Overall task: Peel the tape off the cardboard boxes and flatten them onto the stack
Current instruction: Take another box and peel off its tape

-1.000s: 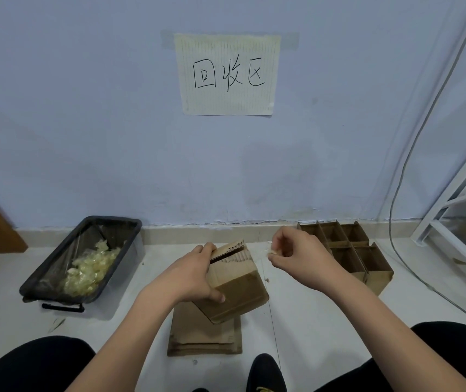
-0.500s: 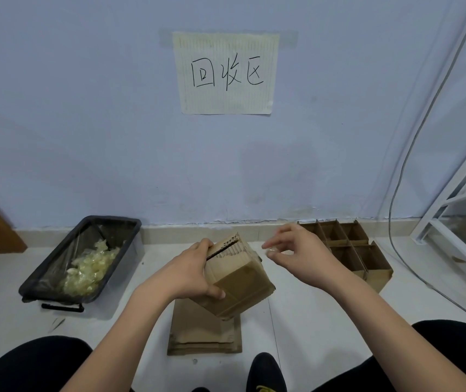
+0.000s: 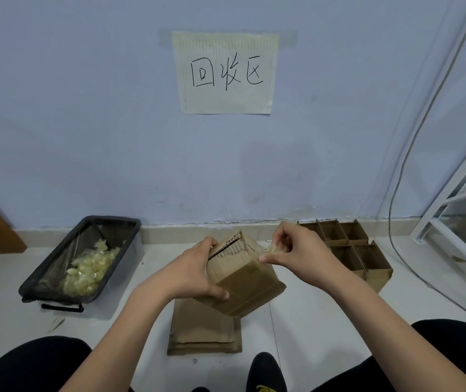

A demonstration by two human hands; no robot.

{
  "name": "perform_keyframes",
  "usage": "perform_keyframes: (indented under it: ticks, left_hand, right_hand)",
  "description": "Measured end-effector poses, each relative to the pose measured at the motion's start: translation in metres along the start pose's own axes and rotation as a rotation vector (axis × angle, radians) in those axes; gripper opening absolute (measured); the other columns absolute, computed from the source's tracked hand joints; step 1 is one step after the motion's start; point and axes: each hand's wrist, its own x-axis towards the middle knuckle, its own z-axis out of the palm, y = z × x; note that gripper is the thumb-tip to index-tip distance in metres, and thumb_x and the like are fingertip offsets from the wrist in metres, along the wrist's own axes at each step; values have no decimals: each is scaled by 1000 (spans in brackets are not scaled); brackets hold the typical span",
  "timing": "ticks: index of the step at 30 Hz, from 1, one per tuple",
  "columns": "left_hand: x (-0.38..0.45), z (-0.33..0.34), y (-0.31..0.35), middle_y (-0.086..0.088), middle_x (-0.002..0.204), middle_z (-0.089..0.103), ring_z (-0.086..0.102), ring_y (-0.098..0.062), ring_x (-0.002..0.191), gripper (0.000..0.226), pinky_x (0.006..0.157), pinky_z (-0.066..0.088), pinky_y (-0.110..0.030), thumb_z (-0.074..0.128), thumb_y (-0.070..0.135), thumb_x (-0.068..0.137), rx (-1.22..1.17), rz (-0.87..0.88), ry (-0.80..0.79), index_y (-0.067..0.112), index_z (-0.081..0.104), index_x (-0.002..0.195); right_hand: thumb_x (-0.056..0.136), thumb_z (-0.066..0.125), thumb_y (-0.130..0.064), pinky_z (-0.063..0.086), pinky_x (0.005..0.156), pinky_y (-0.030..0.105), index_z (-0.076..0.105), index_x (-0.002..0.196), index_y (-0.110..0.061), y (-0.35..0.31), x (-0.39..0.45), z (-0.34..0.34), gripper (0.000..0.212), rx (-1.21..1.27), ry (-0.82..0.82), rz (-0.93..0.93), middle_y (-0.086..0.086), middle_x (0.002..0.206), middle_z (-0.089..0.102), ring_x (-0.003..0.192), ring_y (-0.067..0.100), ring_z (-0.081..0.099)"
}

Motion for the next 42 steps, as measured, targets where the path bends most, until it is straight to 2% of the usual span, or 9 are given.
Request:
perform_keyframes:
  ticks: [6, 13, 16, 22, 27, 32, 35, 39, 42]
  left_hand:
    - [-2, -4, -2, 13, 123, 53, 55, -11, 110, 90, 87, 49, -27, 93, 46, 60, -52, 3, 30, 33, 37, 130]
    - [-3, -5, -2, 14, 121, 54, 56, -11, 108, 90, 82, 47, -25, 93, 46, 60, -74, -4, 32, 35, 35, 128]
    - [-3, -4, -1, 13, 122, 55, 56, -11, 107, 91, 80, 47, -23, 93, 46, 60, -64, -2, 22, 35, 36, 130]
    - [-4, -8, -1, 14, 116, 57, 58, -5, 99, 88, 69, 49, -20, 93, 46, 60, -77, -43, 49, 34, 38, 127]
    - [-5, -7, -1, 12, 115, 55, 57, -9, 99, 88, 66, 48, -19, 93, 47, 61, -49, -63, 42, 33, 37, 127]
    - [-5, -8, 0, 14, 115, 52, 54, -10, 101, 87, 64, 42, -15, 93, 45, 63, -19, -56, 39, 31, 37, 128]
    - [-4, -8, 0, 12, 116, 55, 57, -9, 99, 86, 62, 46, -16, 93, 45, 62, -44, -66, 39, 32, 37, 126]
    - [-5, -9, -3, 11, 115, 53, 56, -12, 100, 88, 62, 46, -18, 93, 45, 61, -7, -79, 59, 29, 37, 128]
    - [-5, -9, -7, 10, 118, 52, 56, -14, 102, 90, 67, 49, -23, 93, 46, 60, 7, -83, 66, 28, 37, 129]
  right_hand:
    - [69, 90, -22, 37, 56, 13, 61, 81, -17, 3, -1, -4, 31, 213, -26, 5, -3, 71, 52, 60, 5, 44]
    - [67, 91, -20, 49, 71, 32, 62, 81, -19, 2, 0, -1, 32, 301, -7, -14, 3, 92, 70, 69, 10, 50]
    - [73, 87, -16, 45, 71, 22, 62, 99, -28, -1, -1, -3, 38, 330, -38, -21, 5, 83, 66, 69, 9, 48]
    - [71, 87, -38, 50, 74, 27, 78, 95, -35, -1, 0, -2, 26, 217, -32, 36, 4, 91, 68, 77, 15, 60]
    - [78, 83, -35, 53, 92, 25, 73, 106, -25, -3, -2, 0, 31, 250, -132, 65, -14, 126, 53, 101, 5, 64]
    - [86, 76, -23, 55, 81, 32, 74, 94, -28, 0, -3, -1, 10, 162, -87, 65, -10, 90, 73, 84, 2, 67]
    - [83, 79, -19, 52, 72, 30, 72, 93, -30, 2, 0, -1, 17, 139, -5, 35, -11, 85, 67, 72, 8, 58]
    - [81, 80, -8, 49, 73, 16, 64, 122, -40, 3, 1, -3, 54, 314, -7, -1, -4, 88, 60, 72, 7, 54]
    - [80, 82, -16, 54, 79, 20, 75, 106, -26, 3, 3, -1, 29, 232, 15, 25, -4, 98, 67, 83, 12, 65]
